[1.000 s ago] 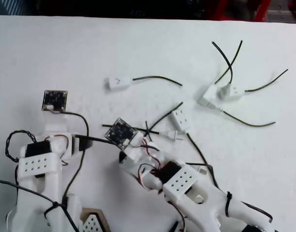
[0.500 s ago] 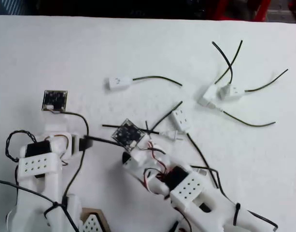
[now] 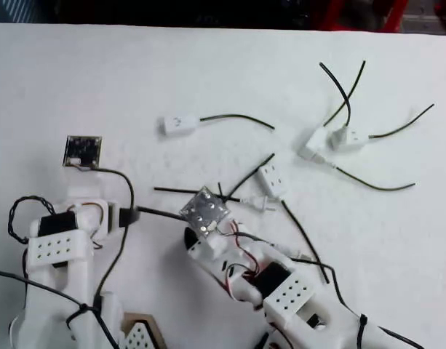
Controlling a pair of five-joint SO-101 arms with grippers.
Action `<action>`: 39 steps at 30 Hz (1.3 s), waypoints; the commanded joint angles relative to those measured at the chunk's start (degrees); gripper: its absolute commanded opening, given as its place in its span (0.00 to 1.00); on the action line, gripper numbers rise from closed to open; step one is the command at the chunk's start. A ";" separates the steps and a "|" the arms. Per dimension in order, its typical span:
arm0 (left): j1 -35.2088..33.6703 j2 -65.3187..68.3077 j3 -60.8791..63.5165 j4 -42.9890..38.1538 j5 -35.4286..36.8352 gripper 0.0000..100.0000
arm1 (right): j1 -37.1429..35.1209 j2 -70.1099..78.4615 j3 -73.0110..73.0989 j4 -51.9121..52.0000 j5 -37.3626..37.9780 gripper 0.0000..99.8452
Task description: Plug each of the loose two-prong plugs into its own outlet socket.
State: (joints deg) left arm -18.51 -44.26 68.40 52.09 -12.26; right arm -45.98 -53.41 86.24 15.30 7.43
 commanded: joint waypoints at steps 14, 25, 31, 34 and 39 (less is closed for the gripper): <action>-0.48 -1.36 0.09 -0.97 -0.44 0.35 | 0.66 -1.54 -1.14 6.81 0.00 0.02; -0.48 -1.36 0.09 -0.97 -0.44 0.35 | 0.66 -1.01 -1.41 10.24 2.55 0.02; -0.48 -1.36 0.09 -0.97 -0.44 0.35 | 0.75 -1.01 0.26 10.42 4.13 0.02; -0.48 -1.36 0.09 -0.97 -0.44 0.35 | 0.84 -1.19 -0.53 14.11 4.40 0.02; -0.48 -1.36 0.09 -0.97 -0.44 0.35 | 4.09 -1.10 -4.48 22.73 4.48 0.02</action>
State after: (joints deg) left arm -18.51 -44.26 68.40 52.09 -12.26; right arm -44.40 -54.37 83.25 32.88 11.38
